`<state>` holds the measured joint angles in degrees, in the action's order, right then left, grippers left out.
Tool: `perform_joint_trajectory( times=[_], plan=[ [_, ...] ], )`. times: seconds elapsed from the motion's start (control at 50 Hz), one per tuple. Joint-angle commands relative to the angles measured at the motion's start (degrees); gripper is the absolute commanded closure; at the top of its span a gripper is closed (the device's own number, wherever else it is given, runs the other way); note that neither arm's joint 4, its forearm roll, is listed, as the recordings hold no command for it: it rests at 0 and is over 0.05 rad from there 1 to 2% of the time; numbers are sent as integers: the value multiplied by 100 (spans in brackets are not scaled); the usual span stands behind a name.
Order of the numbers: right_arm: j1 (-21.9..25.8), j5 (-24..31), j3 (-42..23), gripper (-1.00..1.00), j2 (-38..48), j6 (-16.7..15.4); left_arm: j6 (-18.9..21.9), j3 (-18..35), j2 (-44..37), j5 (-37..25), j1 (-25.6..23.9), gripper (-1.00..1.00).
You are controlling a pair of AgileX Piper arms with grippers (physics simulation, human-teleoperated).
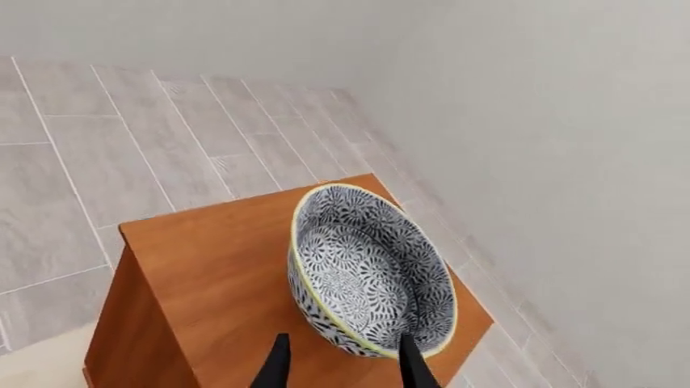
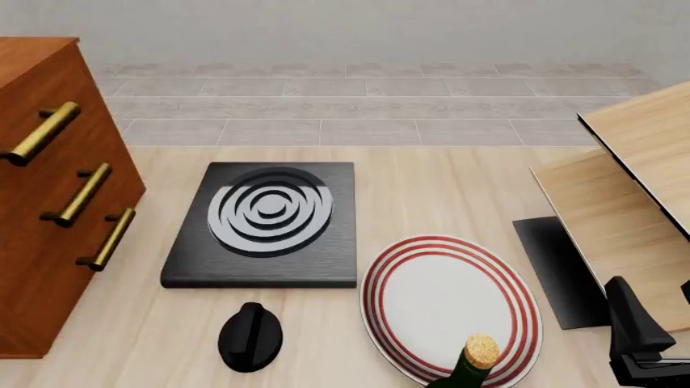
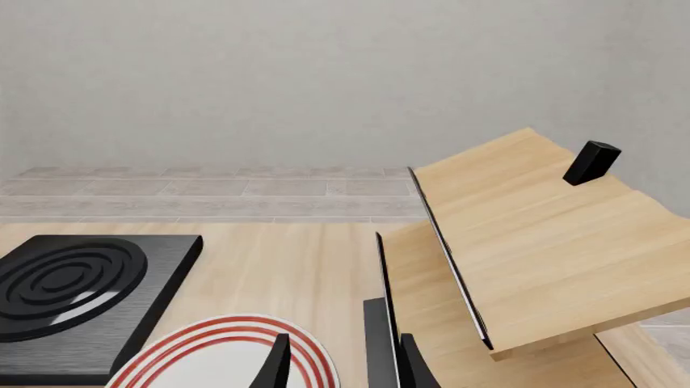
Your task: Put the bowl on the top of the cabinet.
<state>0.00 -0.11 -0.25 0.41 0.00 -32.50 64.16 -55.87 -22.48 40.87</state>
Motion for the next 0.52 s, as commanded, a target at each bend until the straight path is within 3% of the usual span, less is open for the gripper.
perform_joint_trajectory(
  times=[0.02,0.52],
  plan=[
    [0,0,0,-100,1,-1,-149,88,625,-253,-201,-100],
    [1,0,0,-100,0,1,-137,187,946,-475,-308,-100]
  ],
)
